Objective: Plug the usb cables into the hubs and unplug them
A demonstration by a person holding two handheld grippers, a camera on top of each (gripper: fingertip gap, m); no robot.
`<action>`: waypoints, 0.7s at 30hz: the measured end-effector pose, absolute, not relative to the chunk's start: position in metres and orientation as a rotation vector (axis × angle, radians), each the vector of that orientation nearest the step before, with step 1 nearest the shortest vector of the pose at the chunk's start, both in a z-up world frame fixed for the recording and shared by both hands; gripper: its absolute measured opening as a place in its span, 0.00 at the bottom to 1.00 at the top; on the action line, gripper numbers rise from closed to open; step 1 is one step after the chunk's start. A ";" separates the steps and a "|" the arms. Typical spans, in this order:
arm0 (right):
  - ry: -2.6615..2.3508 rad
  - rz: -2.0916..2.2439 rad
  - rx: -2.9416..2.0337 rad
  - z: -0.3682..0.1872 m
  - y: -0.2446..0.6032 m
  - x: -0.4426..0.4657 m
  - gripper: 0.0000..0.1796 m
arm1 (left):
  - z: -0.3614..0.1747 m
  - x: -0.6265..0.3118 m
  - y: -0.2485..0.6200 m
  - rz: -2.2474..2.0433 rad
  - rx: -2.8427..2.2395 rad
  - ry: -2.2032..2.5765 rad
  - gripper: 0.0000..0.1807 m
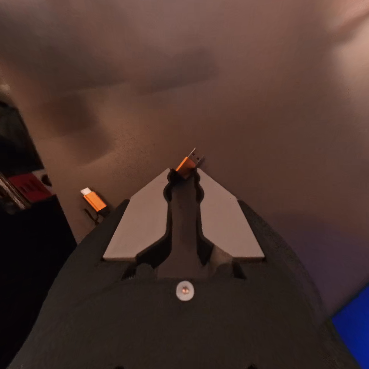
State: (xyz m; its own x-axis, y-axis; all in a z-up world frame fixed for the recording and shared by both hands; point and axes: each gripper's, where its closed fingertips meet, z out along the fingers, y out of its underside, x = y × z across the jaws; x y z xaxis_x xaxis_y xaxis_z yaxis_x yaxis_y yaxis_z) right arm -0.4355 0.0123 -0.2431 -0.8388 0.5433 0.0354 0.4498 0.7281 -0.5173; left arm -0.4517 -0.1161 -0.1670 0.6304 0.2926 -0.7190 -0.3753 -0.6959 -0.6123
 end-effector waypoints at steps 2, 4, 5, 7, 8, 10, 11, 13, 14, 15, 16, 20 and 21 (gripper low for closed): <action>-2.688 0.812 -0.536 -0.227 0.001 -0.435 0.08 | -0.164 -0.451 -0.117 1.095 -2.066 0.066 0.07; -2.576 0.888 -0.244 -0.203 -0.012 -0.426 0.07 | -0.161 -0.450 -0.118 1.095 -2.056 0.064 0.07; -2.516 0.884 -0.157 -0.195 -0.013 -0.422 0.06 | -0.160 -0.449 -0.118 1.093 -2.051 0.064 0.07; -2.472 0.798 -0.117 -0.195 -0.007 -0.422 0.06 | -0.161 -0.450 -0.118 1.090 -2.053 0.061 0.07; -2.497 0.745 -0.158 -0.201 -0.002 -0.423 0.08 | -0.162 -0.451 -0.118 1.092 -2.054 0.060 0.07; -2.580 0.699 -0.270 -0.213 0.001 -0.424 0.16 | -0.166 -0.452 -0.117 1.103 -2.067 0.071 0.07; -2.613 0.712 -0.318 -0.216 0.000 -0.423 0.16 | -0.168 -0.452 -0.117 1.122 -2.075 0.081 0.07; -2.638 0.710 -0.448 -0.220 0.005 -0.427 0.16 | -0.171 -0.454 -0.119 1.187 -2.092 0.116 0.07; -2.649 0.694 -0.539 -0.222 0.012 -0.429 0.16 | -0.171 -0.455 -0.120 1.229 -2.093 0.135 0.07; -2.658 0.684 -0.641 -0.224 0.018 -0.431 0.16 | -0.170 -0.455 -0.120 1.268 -2.086 0.154 0.07; -2.661 0.685 -0.745 -0.225 0.023 -0.433 0.16 | -0.169 -0.456 -0.120 1.312 -2.070 0.174 0.08; -2.733 0.777 -0.956 -0.231 0.017 -0.426 0.14 | -0.167 -0.462 -0.122 1.523 -2.012 0.234 0.07; -2.738 0.766 -0.970 -0.233 0.016 -0.425 0.13 | -0.167 -0.464 -0.123 1.567 -2.002 0.245 0.07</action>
